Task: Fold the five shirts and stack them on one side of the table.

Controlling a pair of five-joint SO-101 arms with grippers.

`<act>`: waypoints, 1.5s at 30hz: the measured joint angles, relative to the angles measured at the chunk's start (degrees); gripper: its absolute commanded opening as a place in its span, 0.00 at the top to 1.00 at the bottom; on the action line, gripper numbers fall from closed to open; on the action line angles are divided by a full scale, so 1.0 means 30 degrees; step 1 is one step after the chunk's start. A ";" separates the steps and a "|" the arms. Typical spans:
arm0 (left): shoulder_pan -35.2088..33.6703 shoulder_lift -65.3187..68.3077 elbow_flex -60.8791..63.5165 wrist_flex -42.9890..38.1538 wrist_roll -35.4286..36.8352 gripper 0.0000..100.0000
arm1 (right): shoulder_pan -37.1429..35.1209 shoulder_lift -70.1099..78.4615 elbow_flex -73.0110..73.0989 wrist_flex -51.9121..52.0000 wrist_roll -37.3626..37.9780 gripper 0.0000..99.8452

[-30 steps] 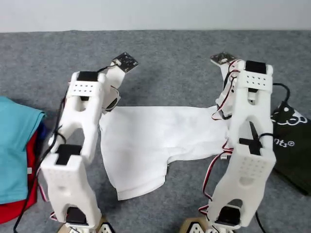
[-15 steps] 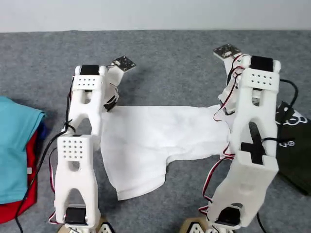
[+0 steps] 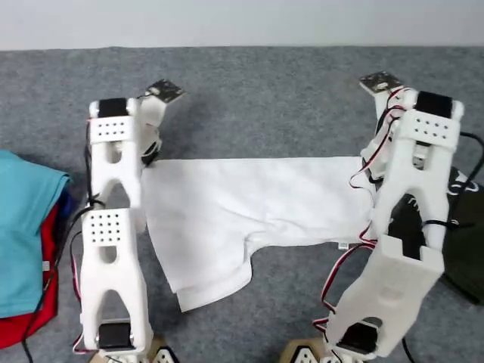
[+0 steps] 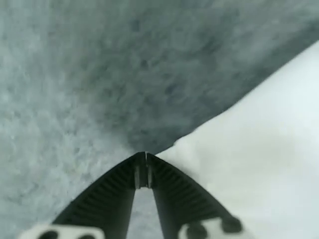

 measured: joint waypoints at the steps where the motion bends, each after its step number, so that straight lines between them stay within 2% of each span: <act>1: 0.0410 -0.0527 0.0352 0.0000 0.0000 0.99 | 0.0000 0.0000 0.0000 0.0000 0.0000 0.99; 9: 0.3516 -0.5626 0.3634 0.0000 0.0498 0.99 | -0.0410 -0.0029 0.0000 0.1055 0.0000 0.99; 16: 0.4249 -1.0872 0.7912 0.0029 0.1407 0.99 | -0.1260 -0.0176 0.1465 0.1582 0.0000 0.99; 23: 0.4308 -1.5971 1.3773 0.0029 0.1407 0.99 | -0.1436 -0.0176 0.5919 0.1231 0.0029 0.99; 28: 0.4308 -1.8579 1.6410 0.0059 0.1407 0.99 | 0.0381 -0.0176 0.7766 -0.0322 0.1524 0.99; 34: 0.4308 -2.0220 1.7172 0.0059 0.1407 0.99 | 0.2081 -0.0176 0.7853 -0.1172 0.2989 0.99; 41: 0.4190 -2.2711 1.7729 0.0059 0.2520 0.99 | 0.1553 -0.0293 0.5128 0.1524 0.3018 0.99; 45: 0.2960 -2.4996 1.9311 0.0059 0.2989 0.99 | 0.0381 -0.2168 0.4806 0.1582 0.2579 0.99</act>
